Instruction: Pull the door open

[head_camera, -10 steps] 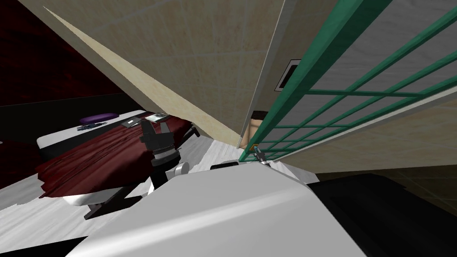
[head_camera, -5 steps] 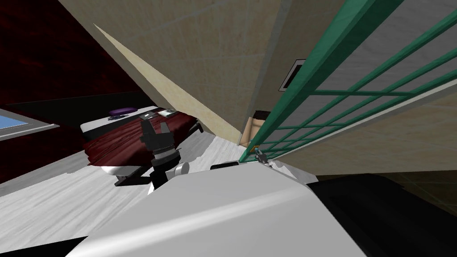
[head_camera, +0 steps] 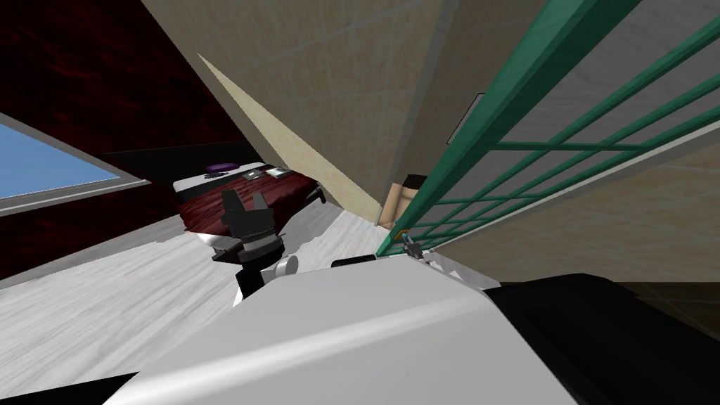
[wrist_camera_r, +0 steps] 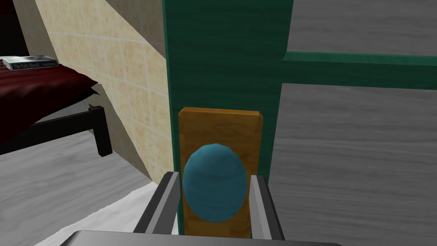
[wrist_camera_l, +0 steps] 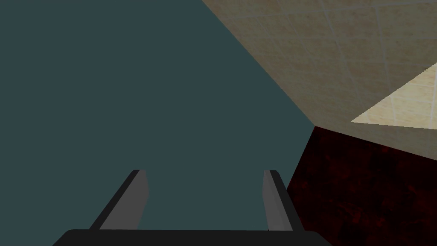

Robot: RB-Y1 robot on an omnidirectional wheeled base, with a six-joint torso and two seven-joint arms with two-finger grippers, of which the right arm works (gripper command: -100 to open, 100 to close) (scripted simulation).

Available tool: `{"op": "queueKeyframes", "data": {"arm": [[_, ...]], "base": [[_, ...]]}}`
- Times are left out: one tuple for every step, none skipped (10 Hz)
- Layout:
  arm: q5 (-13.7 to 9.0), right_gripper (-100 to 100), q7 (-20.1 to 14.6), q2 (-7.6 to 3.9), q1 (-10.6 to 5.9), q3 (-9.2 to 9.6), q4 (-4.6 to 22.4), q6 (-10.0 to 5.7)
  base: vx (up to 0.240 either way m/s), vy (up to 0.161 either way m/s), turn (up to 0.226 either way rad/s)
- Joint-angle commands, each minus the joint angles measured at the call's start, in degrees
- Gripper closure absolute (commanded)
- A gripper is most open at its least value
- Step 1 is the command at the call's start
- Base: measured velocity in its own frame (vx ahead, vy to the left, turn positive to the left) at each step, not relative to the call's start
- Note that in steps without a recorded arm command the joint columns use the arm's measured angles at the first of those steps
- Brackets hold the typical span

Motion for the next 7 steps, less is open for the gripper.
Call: {"op": "queueKeyframes", "data": {"arm": [[0.21,100,-0.72,-0.13,0.07,0.72,0.91,-1.01],[0.28,100,-1.01,-0.18,-0.01,0.98,1.33,-1.41],[0.34,100,-1.26,-0.23,-0.08,1.19,1.70,-1.75],[0.41,100,-1.53,-0.28,-0.16,1.43,2.09,-2.13],[0.39,100,-1.27,-0.20,-0.15,1.30,1.73,-1.76],[0.77,100,-1.85,-0.12,-0.36,1.50,2.60,-2.23],[0.96,100,-2.16,-0.09,-0.51,1.55,3.06,-2.49]], "base": [[-0.239,-0.049,0.173],[-0.211,-0.065,0.146],[-0.202,-0.073,0.131],[-0.217,-0.052,0.118],[-0.096,-0.017,0.025],[-0.131,-0.032,0.132],[-0.202,-0.061,0.183]]}}
